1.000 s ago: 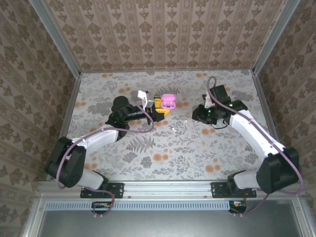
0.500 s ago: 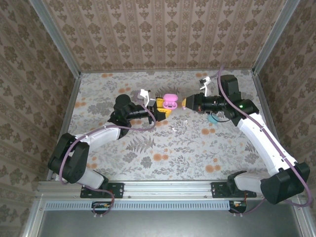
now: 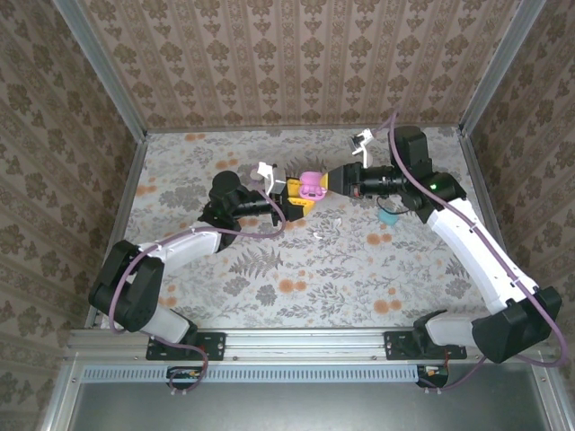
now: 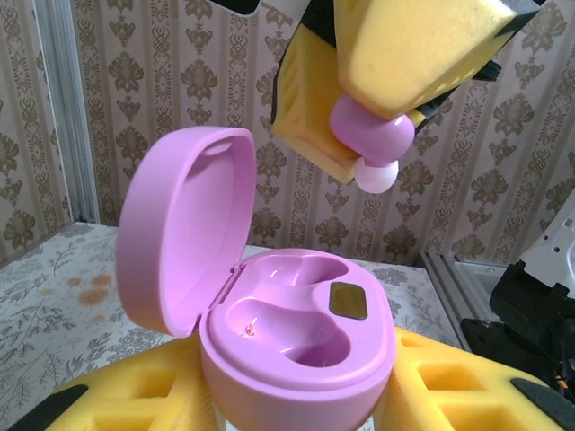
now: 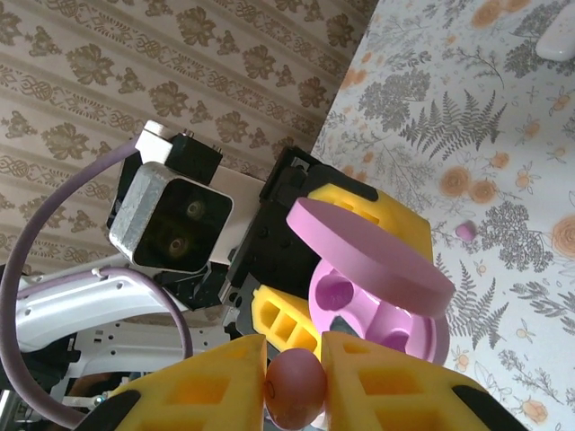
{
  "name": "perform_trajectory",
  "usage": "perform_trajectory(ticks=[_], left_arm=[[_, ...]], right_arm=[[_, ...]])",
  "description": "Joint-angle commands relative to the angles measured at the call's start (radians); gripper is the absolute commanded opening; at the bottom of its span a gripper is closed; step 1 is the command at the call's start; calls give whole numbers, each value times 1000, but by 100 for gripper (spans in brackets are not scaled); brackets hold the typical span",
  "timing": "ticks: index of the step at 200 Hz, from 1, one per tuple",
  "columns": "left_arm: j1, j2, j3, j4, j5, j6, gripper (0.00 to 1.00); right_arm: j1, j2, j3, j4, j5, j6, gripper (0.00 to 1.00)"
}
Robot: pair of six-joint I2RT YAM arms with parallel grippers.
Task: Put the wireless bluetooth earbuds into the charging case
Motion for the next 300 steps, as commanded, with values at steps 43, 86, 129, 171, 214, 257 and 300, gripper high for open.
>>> perform_trajectory(ticks=[43,86,129,171,214,257,300], left_arm=[[-9,-17,30,18,24,-3,42],[-12,-18,32,16,33,-3,42],[-16,-21,34,10,37,0,42],[-17,-20,40,11,40,-2,42],[-18,-24,41,15,36,-6,42],[-19,-26,42,19,34,-10,42],[-21,-23,41,19,34,-12,42]], right_arm=[[27,26,48,-111,47,-101,24],[34,34,54,-120,70,-118,25],[38,39,61,-107,72,-118,24],[40,52,72,-150,95,-143,24],[42,59,67,-173,115,-157,26],[46,57,58,-155,156,-160,24],[46,38,35,-80,141,-118,22]])
